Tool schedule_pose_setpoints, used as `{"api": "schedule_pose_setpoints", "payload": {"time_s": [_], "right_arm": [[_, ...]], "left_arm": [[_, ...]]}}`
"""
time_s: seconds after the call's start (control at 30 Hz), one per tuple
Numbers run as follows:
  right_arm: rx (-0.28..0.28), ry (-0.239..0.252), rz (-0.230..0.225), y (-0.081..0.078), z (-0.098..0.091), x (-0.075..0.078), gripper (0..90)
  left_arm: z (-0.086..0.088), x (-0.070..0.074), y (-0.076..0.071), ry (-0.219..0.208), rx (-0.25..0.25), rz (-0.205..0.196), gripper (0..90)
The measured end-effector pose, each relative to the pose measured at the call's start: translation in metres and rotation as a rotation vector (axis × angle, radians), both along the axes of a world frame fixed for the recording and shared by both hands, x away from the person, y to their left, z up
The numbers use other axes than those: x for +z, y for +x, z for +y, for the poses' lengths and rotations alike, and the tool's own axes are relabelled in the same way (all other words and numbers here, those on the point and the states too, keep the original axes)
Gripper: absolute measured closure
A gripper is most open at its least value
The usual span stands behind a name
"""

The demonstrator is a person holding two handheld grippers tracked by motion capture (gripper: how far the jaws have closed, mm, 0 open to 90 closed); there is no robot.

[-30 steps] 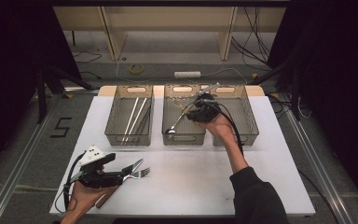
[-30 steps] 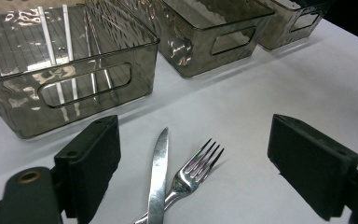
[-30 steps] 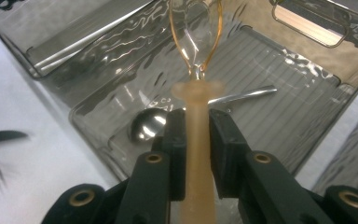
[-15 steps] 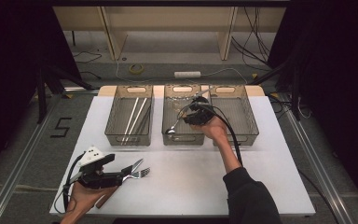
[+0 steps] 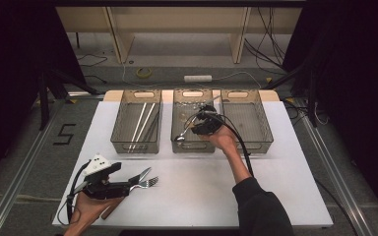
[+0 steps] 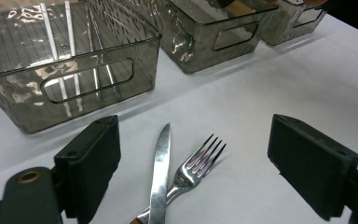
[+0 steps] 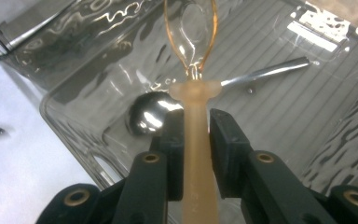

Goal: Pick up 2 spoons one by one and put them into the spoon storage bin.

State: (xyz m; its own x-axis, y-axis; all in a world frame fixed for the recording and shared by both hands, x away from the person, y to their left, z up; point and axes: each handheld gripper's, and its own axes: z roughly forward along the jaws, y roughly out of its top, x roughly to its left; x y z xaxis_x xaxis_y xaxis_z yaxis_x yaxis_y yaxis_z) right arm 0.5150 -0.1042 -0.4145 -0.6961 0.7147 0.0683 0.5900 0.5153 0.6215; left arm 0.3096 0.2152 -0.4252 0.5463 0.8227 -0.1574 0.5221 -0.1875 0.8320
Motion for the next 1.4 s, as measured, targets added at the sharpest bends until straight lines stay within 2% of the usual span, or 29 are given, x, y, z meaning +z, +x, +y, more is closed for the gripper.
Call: {"api": "schedule_pose_setpoints", "payload": {"time_s": [0.07, 0.23, 0.5, 0.73, 1.0, 1.13, 1.27, 1.4], "right_arm": [[0.001, 0.016, -0.005, 0.0, 0.0, 0.002, 67.8], [0.022, 0.046, -0.042, -0.009, -0.009, 0.014, 65.2], [0.085, 0.113, -0.079, -0.032, -0.02, 0.03, 55.5], [0.096, 0.153, -0.108, -0.05, -0.03, 0.036, 50.4], [0.081, 0.185, -0.119, -0.06, -0.042, 0.035, 47.2], [0.077, 0.198, -0.13, -0.067, -0.047, 0.033, 44.8], [0.077, 0.226, -0.145, -0.078, -0.054, 0.031, 41.6], [0.088, 0.28, -0.141, -0.091, -0.061, 0.029, 40.8]], "left_arm": [[0.001, 0.0, 0.0, 0.0, 0.002, 0.003, 16.6], [0.0, 0.0, 0.001, 0.003, 0.005, 0.008, 16.6], [0.0, -0.001, 0.002, 0.006, 0.009, 0.025, 16.6], [-0.001, -0.001, 0.002, 0.01, 0.01, 0.036, 16.6], [0.0, -0.001, 0.002, 0.013, 0.015, 0.04, 16.6], [0.0, -0.001, 0.003, 0.022, 0.018, 0.056, 16.6], [-0.001, -0.002, 0.004, 0.029, 0.015, 0.074, 16.6], [-0.004, -0.001, 0.005, 0.054, 0.008, 0.087, 16.6]]}}
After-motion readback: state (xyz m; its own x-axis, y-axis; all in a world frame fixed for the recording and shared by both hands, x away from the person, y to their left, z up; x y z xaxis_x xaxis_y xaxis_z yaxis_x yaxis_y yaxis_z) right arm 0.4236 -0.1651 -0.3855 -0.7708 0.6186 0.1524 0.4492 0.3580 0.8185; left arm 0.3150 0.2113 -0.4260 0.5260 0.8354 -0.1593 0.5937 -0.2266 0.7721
